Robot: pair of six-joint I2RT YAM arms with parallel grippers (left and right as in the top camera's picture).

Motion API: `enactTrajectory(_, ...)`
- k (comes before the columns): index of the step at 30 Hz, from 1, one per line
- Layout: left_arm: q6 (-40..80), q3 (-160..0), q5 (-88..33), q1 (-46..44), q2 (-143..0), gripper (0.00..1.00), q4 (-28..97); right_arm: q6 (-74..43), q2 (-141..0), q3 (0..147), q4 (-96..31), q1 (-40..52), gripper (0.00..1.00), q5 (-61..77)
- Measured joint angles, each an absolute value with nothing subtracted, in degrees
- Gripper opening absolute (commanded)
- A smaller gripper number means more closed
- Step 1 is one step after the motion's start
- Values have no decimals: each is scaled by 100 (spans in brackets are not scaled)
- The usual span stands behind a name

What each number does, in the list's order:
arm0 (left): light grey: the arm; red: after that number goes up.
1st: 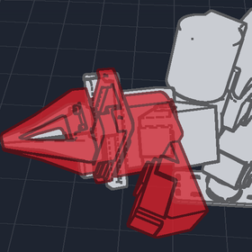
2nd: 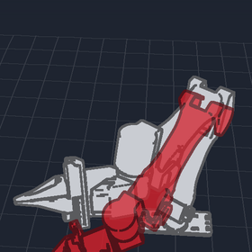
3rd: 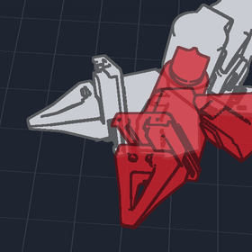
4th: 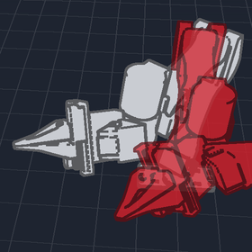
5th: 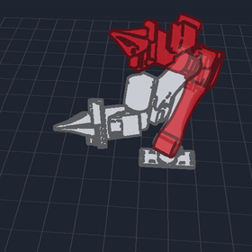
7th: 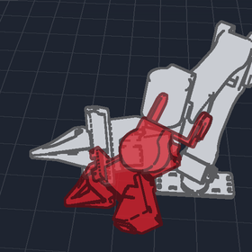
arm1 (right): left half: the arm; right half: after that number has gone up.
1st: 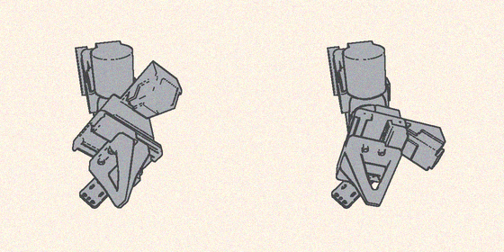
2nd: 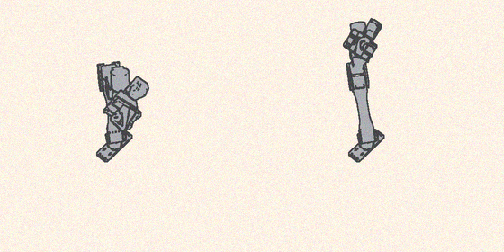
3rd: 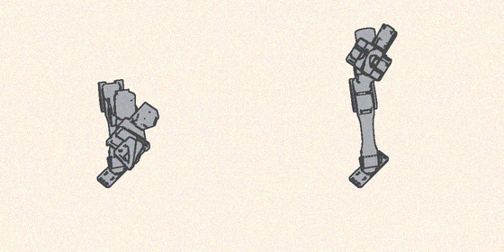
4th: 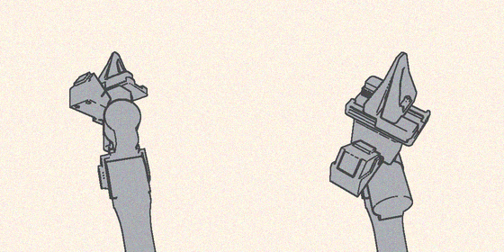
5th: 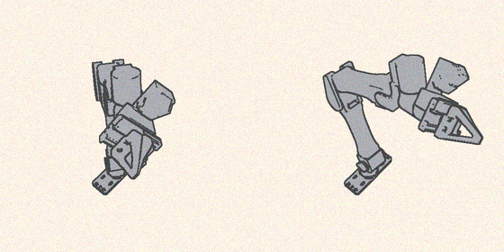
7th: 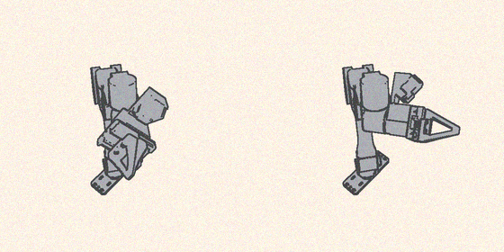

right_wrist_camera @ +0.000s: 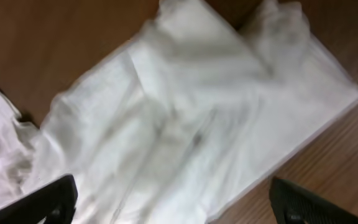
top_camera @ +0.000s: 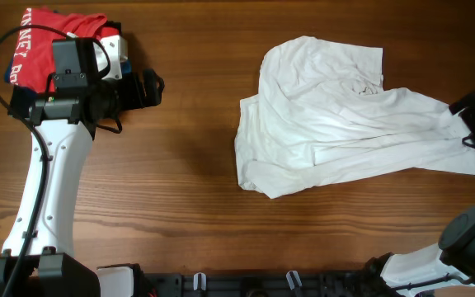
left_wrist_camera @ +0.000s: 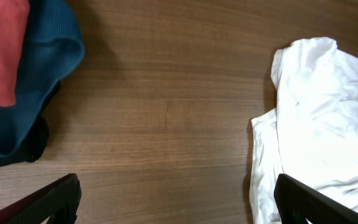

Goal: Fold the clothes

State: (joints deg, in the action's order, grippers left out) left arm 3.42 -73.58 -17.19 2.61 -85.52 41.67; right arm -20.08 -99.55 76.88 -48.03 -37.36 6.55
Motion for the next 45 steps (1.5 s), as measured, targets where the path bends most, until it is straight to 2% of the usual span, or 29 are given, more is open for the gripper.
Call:
enactTrajectory(5,377,-7371,-1741,32,-8582,90,4744,-1789,-9955,7697,-5819,-3745,100,1050)
enactTrajectory(11,377,-7345,-1769,-930,-9109,94,5148,-1503,-9955,7697,-5975,-3745,100,1417)
enactTrajectory(14,379,-7310,-1782,-1328,-9539,94,4659,-1457,-9955,7697,-5922,-3721,100,1507)
enactTrajectory(16,379,-7310,-1787,-1520,-9931,88,3997,-1391,-9955,7697,-5896,-3640,100,1540)
enactTrajectory(21,261,-7293,-1754,-1953,-10733,88,2840,-1328,-9955,7697,-5896,-3295,99,1540)
enactTrajectory(32,117,-7286,-814,-2773,-11555,86,1848,-1310,-9955,7697,-6010,-3127,100,1468)
enactTrajectory(33,115,-7286,-735,-2810,-11603,83,1815,-1310,-9955,7697,-6034,-3127,99,1437)
enactTrajectory(35,78,-7288,-539,-2895,-11684,71,1743,-1310,-9955,7697,-6090,-3127,98,1372)
enactTrajectory(36,51,-7288,-471,-2928,-11701,47,1730,-1310,-9955,7697,-6106,-3127,98,1345)
enactTrajectory(37,36,-7293,-408,-2952,-11712,32,1721,-1308,-9955,7697,-6125,-3127,98,1330)
enactTrajectory(40,187,-7299,-154,-2963,-11732,4,1780,-1308,-9955,7697,-6171,-3127,97,1302)
enactTrajectory(45,696,-7330,132,-2799,-11721,4,2001,-1310,-9955,7697,-6204,-3127,96,1299)
